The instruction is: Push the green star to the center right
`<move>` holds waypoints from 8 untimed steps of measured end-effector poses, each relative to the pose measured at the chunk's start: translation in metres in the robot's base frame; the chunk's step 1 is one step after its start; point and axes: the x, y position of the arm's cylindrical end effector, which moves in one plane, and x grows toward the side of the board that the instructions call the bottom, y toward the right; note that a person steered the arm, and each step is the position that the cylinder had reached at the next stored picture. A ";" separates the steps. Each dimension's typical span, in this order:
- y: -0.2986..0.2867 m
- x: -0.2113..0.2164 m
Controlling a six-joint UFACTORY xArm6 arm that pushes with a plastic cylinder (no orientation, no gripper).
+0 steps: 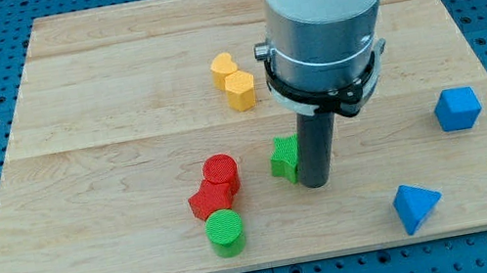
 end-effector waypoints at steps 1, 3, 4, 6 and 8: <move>-0.031 0.017; -0.003 -0.028; 0.034 -0.056; 0.040 -0.141; 0.063 -0.162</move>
